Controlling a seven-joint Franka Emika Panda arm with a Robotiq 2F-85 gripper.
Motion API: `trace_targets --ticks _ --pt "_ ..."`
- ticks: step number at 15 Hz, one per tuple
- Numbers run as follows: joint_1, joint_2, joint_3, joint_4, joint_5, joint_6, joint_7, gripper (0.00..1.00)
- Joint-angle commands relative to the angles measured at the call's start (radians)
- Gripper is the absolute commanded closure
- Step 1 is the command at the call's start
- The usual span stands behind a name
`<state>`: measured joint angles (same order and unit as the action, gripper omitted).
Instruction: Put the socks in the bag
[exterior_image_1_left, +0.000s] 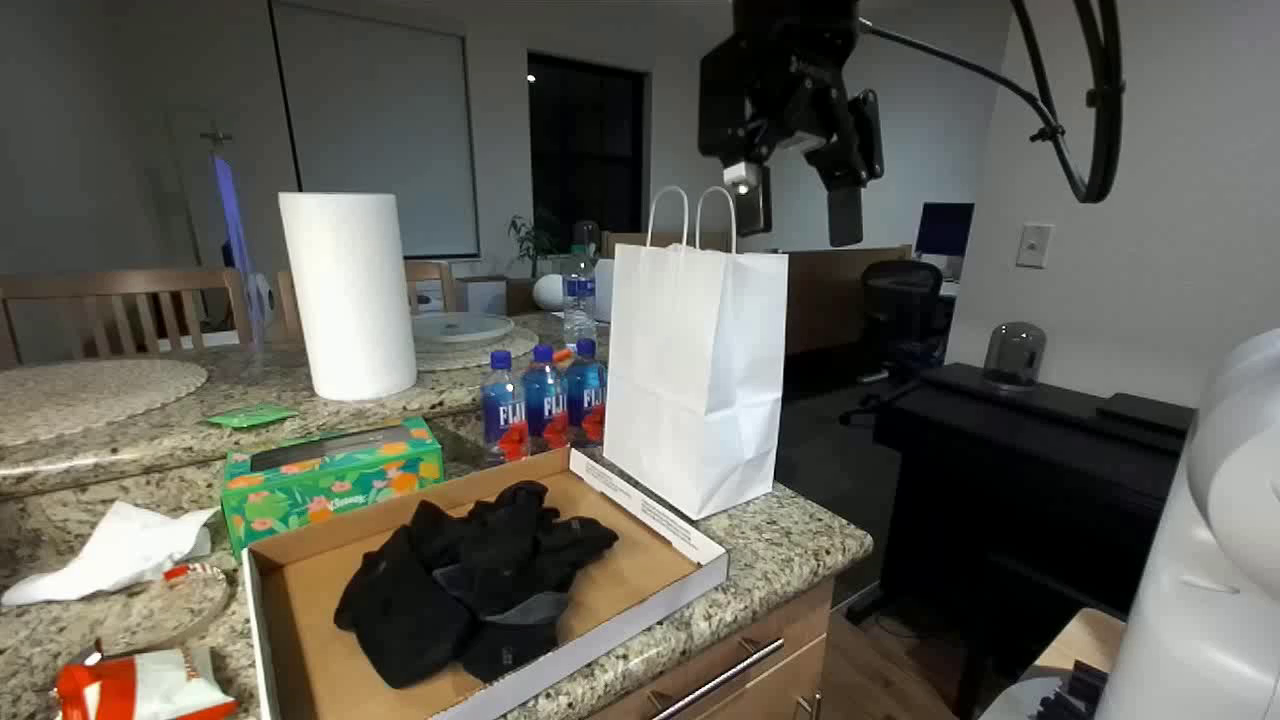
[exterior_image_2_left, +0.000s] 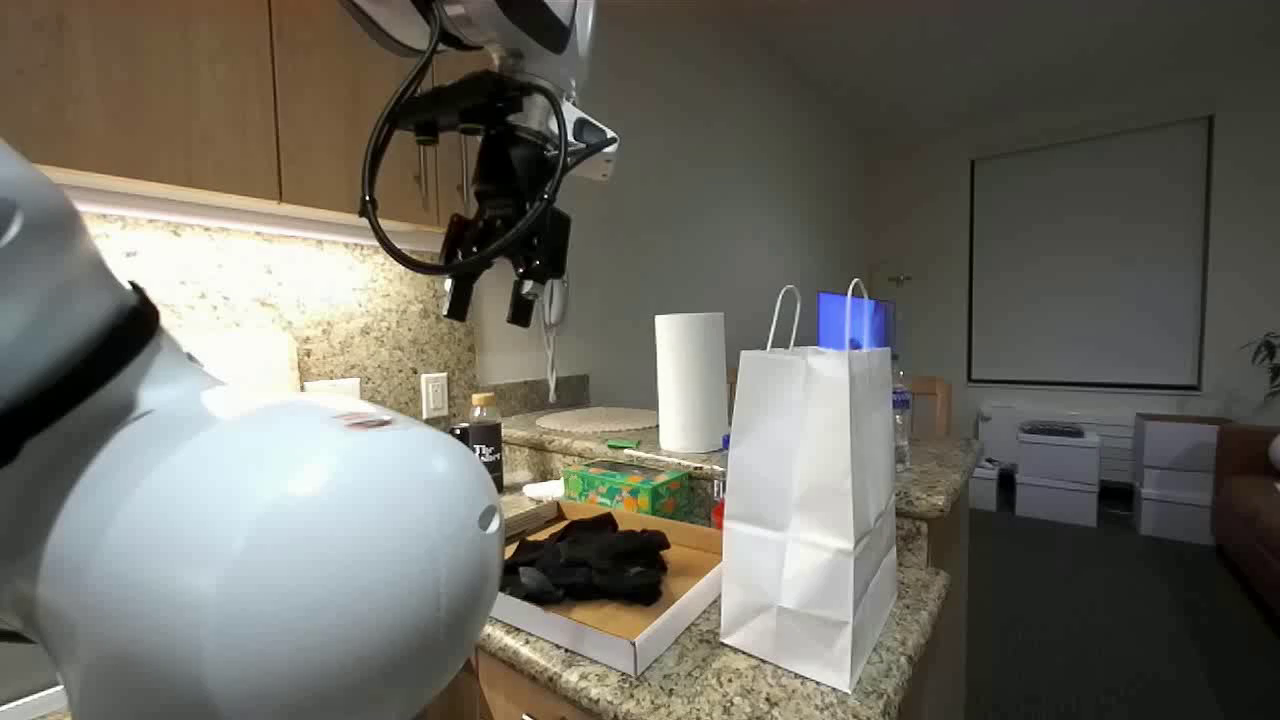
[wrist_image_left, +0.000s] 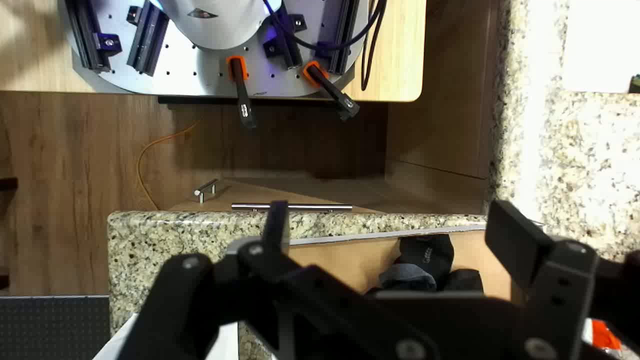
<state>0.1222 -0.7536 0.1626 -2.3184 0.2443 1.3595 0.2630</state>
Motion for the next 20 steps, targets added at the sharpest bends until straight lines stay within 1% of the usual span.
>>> trace_targets --ticks 1,13,14,16,18,20 --pt "-0.024 -0.001 0.015 0.003 0.008 -0.005 -0.012 0.0" --pt "-0.024 -0.001 0.015 0.003 0.008 -0.005 -0.012 0.0" --pt "-0.021 0.019 0.026 0.018 0.012 0.005 -0.01 0.0" --pt "-0.026 0.032 0.054 0.039 0.026 0.042 0.028 0.0" --pt "-0.03 0.057 0.095 0.057 0.035 0.117 0.071 0.0" --pt "-0.028 0.089 0.141 0.069 0.032 0.217 0.107 0.0"
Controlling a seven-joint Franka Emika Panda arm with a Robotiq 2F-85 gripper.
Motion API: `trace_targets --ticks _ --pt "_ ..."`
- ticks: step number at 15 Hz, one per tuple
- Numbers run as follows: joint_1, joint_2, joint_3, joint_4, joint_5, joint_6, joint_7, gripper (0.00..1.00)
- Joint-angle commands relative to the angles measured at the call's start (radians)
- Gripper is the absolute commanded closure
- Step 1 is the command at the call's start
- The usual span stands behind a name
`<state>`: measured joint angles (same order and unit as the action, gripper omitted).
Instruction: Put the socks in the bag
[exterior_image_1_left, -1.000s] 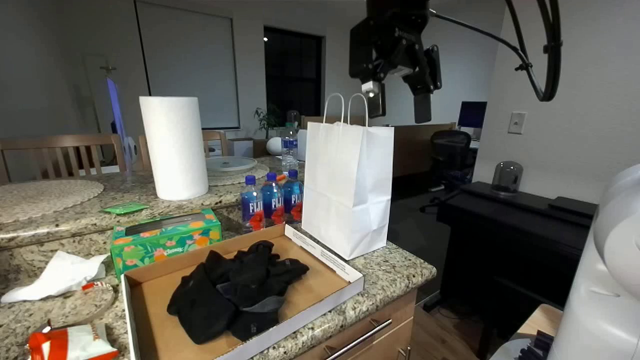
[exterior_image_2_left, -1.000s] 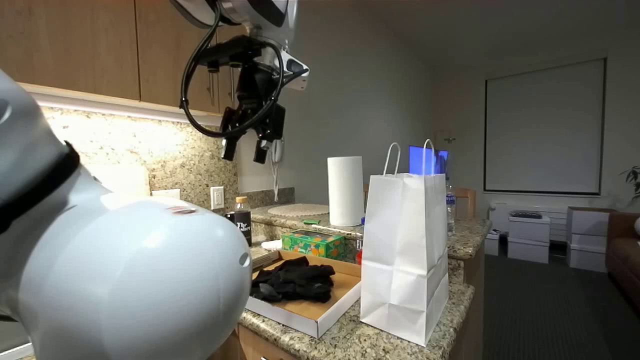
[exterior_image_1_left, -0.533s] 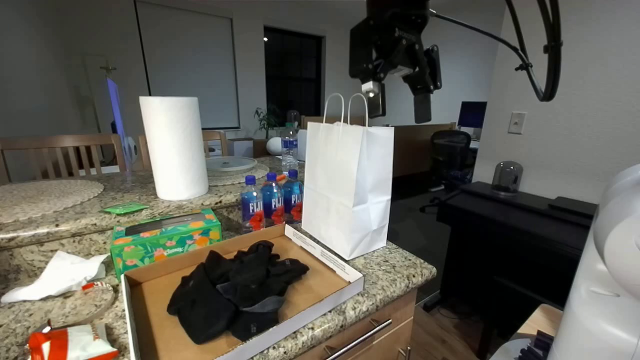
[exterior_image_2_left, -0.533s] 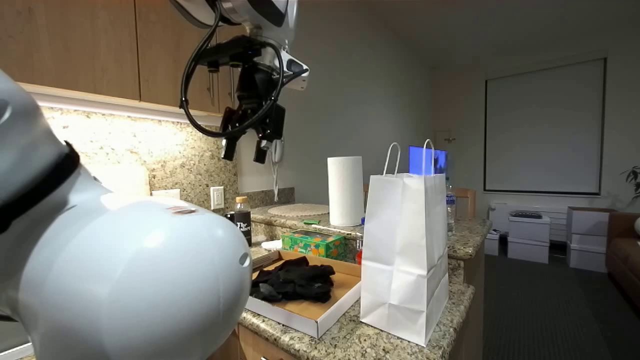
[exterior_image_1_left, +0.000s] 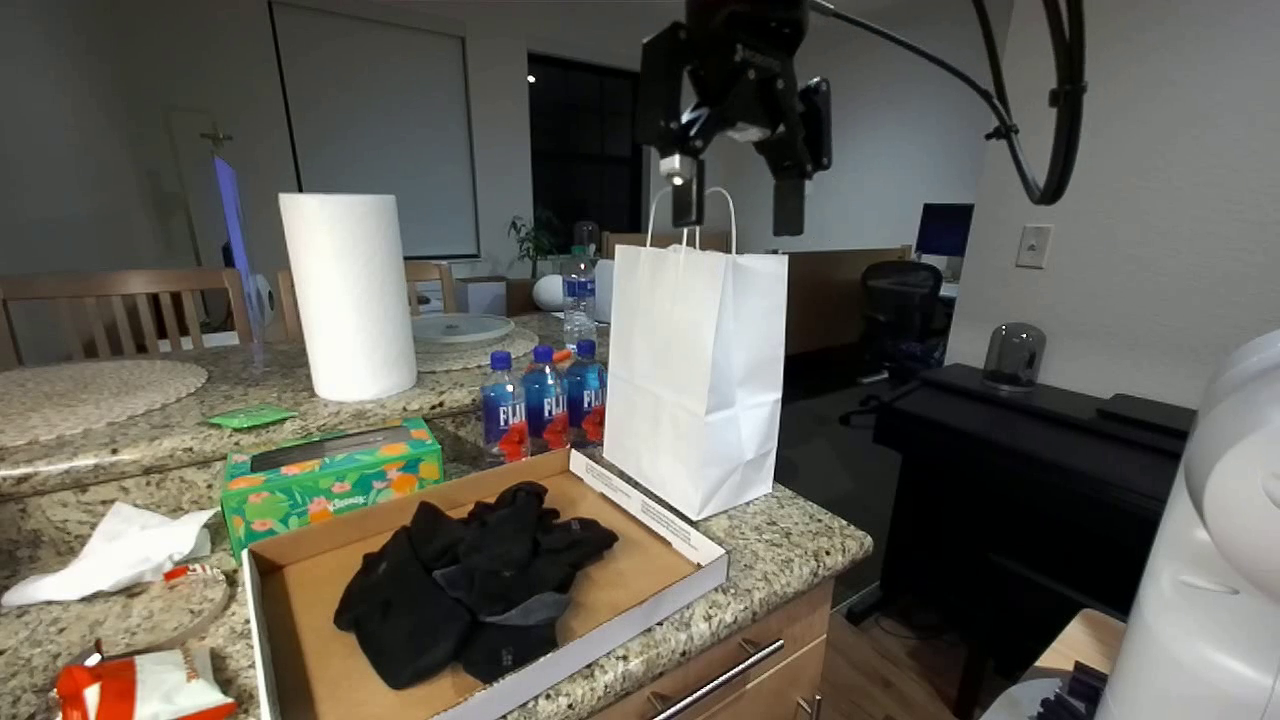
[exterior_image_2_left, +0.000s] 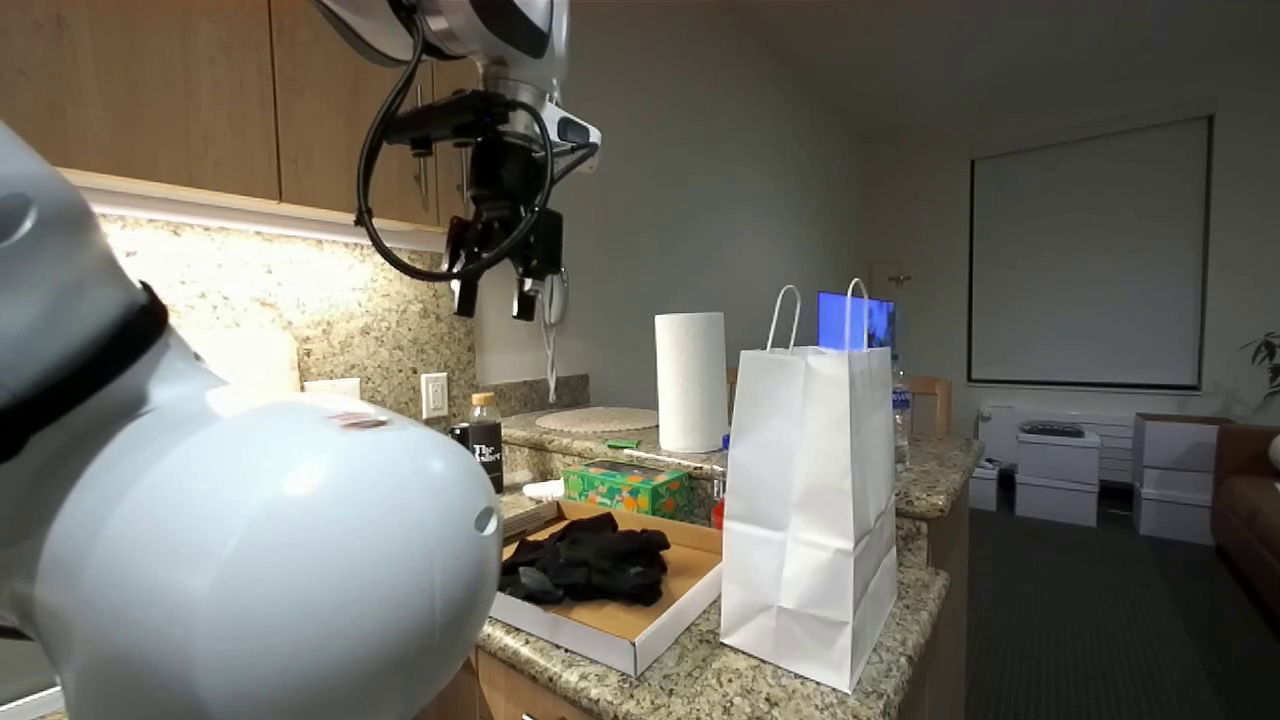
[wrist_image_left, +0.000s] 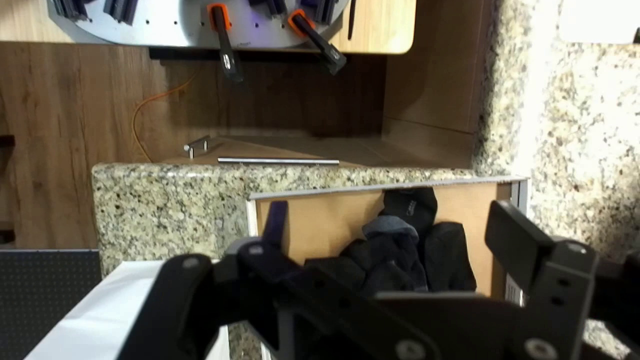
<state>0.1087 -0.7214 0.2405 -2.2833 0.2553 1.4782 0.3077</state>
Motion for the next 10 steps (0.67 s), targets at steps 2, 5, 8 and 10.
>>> trace_targets --ticks 2,5,8,10 --pt "-0.029 0.087 0.121 0.02 -0.001 0.277 0.136 0.0" --pt "-0.058 0.178 0.192 0.038 -0.075 0.479 0.26 0.0" --pt "-0.016 0.168 0.162 0.019 -0.073 0.469 0.244 0.0" --pt "-0.02 0.185 0.161 0.027 -0.08 0.474 0.247 0.0"
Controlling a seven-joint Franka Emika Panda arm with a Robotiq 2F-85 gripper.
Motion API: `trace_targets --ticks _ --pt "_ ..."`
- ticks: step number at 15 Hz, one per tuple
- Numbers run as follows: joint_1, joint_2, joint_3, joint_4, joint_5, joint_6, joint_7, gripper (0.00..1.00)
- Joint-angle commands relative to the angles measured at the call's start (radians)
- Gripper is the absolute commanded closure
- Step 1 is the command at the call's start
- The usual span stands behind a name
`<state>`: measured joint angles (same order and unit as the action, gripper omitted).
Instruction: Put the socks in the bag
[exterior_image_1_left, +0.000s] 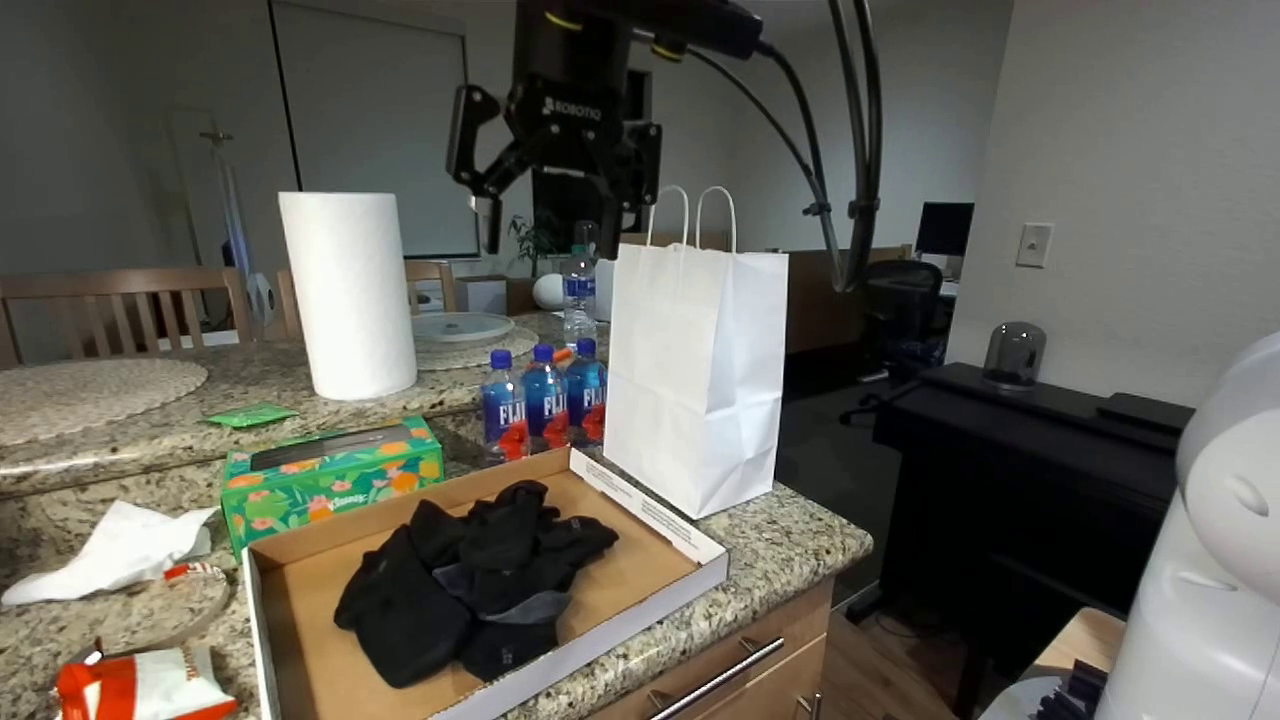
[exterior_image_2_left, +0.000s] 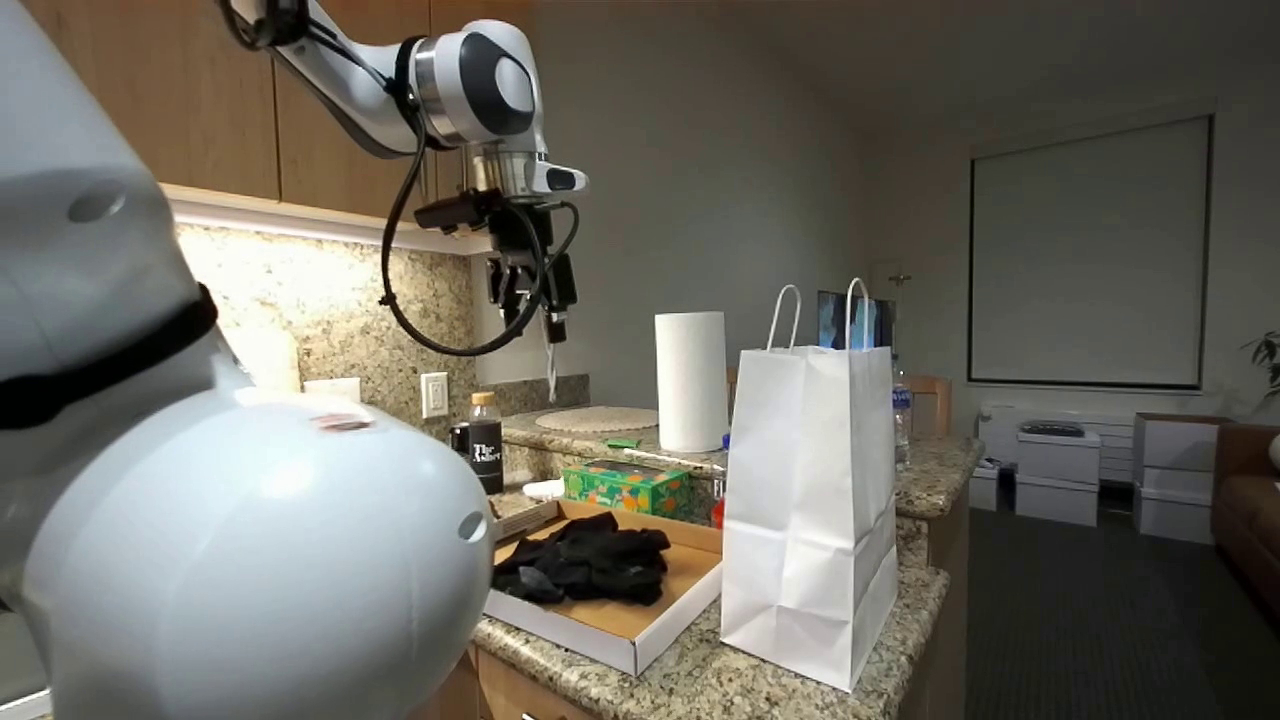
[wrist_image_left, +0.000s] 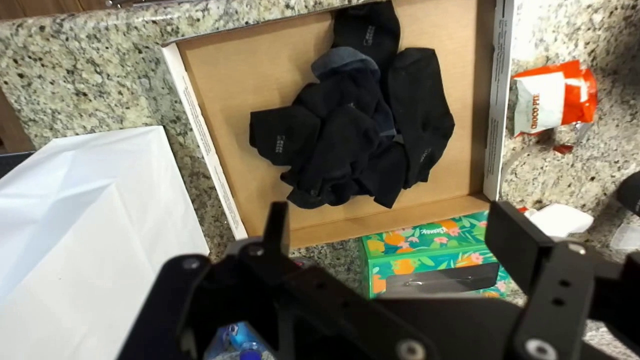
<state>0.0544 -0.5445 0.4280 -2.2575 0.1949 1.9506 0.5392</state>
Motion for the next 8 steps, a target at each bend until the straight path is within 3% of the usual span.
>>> trace_targets --ticks 1,3,8 --pt "0.033 0.009 -0.027 0.004 -0.02 0.002 0.016 0.0" --pt "0.041 0.034 -0.022 0.005 -0.018 0.017 0.001 0.0" --pt "0.025 0.21 -0.017 -0.01 -0.052 0.275 0.005 0.0"
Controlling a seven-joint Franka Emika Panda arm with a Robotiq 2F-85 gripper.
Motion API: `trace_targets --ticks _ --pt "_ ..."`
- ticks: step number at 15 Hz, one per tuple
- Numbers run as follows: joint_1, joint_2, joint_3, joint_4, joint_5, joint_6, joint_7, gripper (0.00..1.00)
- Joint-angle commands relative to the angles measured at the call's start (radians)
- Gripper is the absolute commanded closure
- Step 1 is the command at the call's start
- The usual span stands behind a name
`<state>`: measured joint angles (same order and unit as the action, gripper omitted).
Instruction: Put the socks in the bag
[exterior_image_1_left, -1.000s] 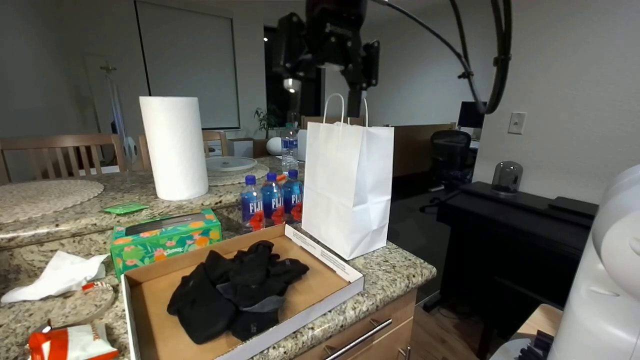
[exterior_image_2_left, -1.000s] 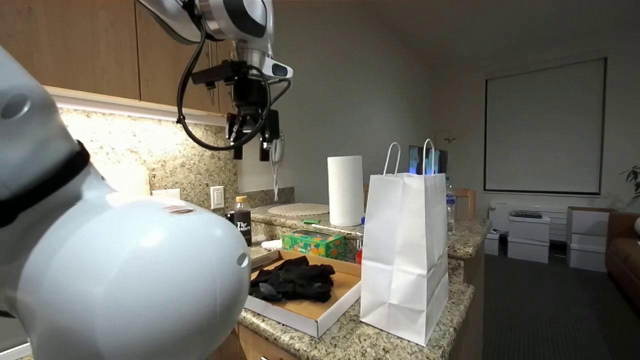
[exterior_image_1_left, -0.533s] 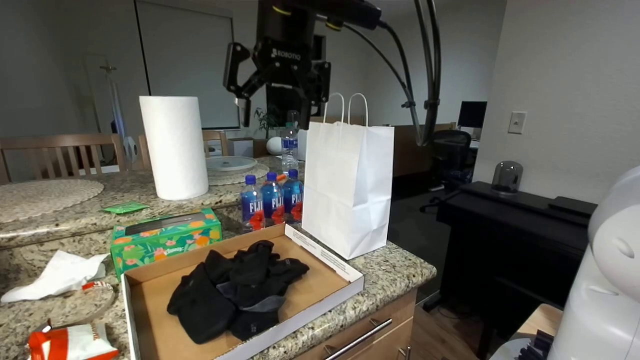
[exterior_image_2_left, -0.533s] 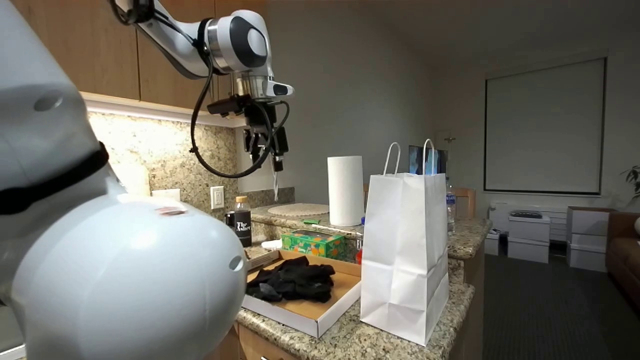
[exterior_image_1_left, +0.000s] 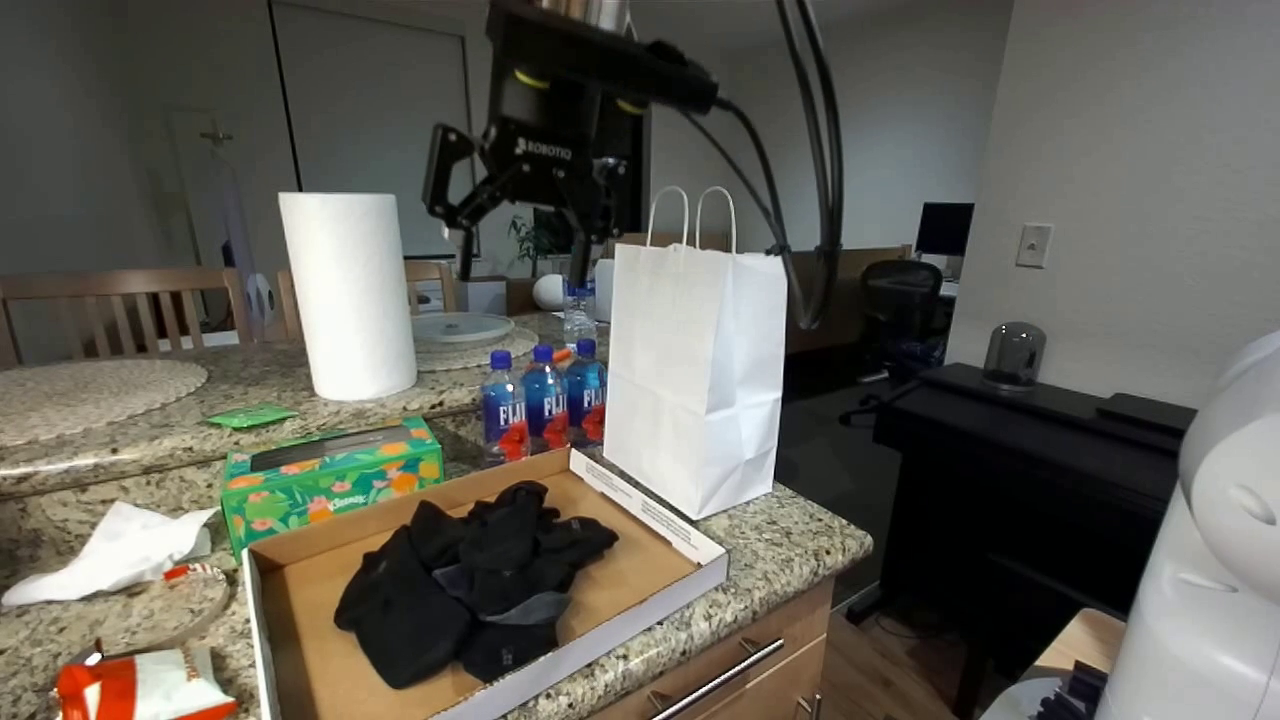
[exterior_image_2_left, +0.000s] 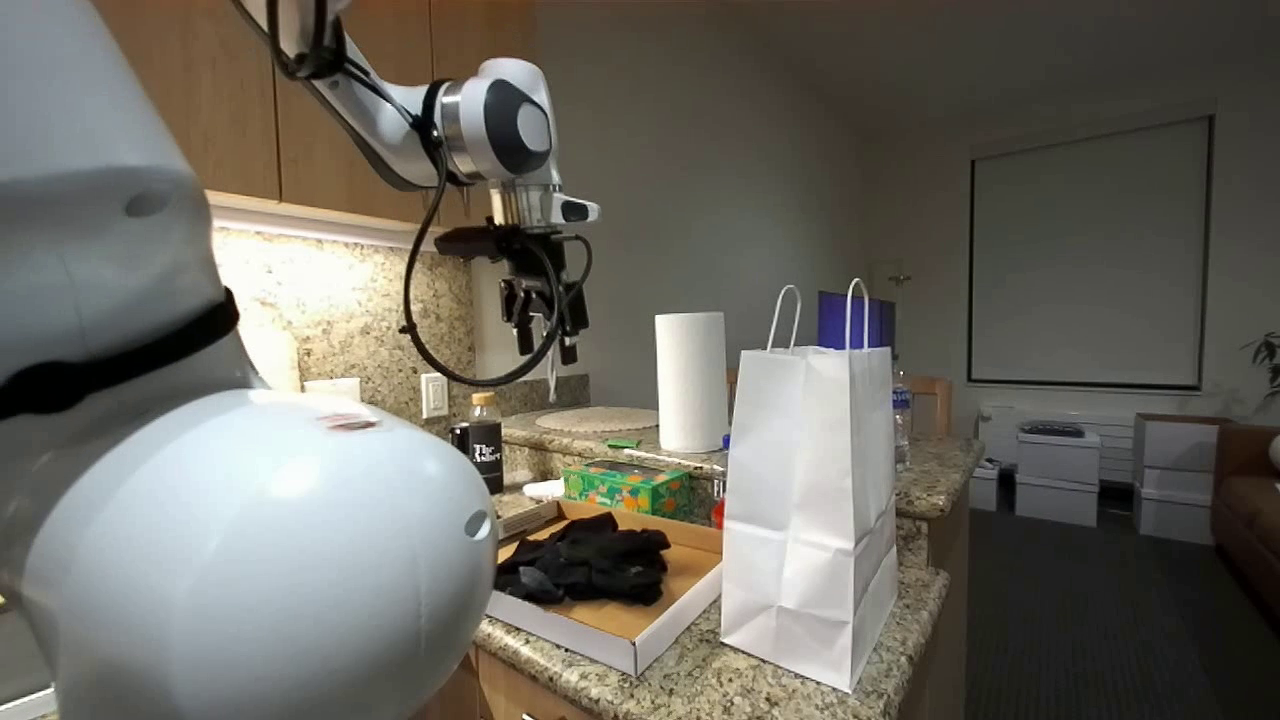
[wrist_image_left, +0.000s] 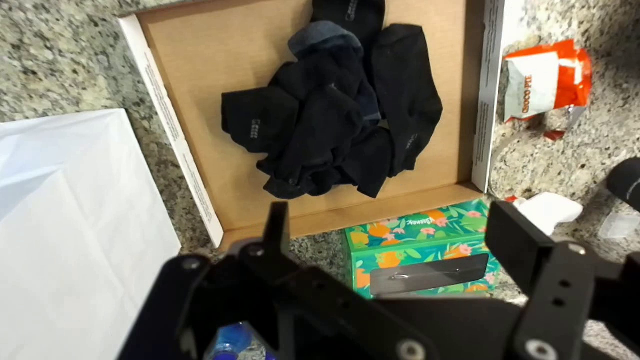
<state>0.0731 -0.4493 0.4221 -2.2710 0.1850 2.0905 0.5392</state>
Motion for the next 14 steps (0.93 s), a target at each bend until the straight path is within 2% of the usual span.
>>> trace_targets --ticks 1,4,10,14 --pt "0.008 0.155 -0.013 0.006 -0.059 0.183 0.006 0.0" --pt "0.021 0.28 -0.026 0.019 -0.1 0.299 0.016 0.0" --pt "0.102 0.491 -0.08 0.052 -0.066 0.295 0.003 0.0" --pt "0.178 0.613 -0.109 0.096 -0.164 0.34 0.074 0.0"
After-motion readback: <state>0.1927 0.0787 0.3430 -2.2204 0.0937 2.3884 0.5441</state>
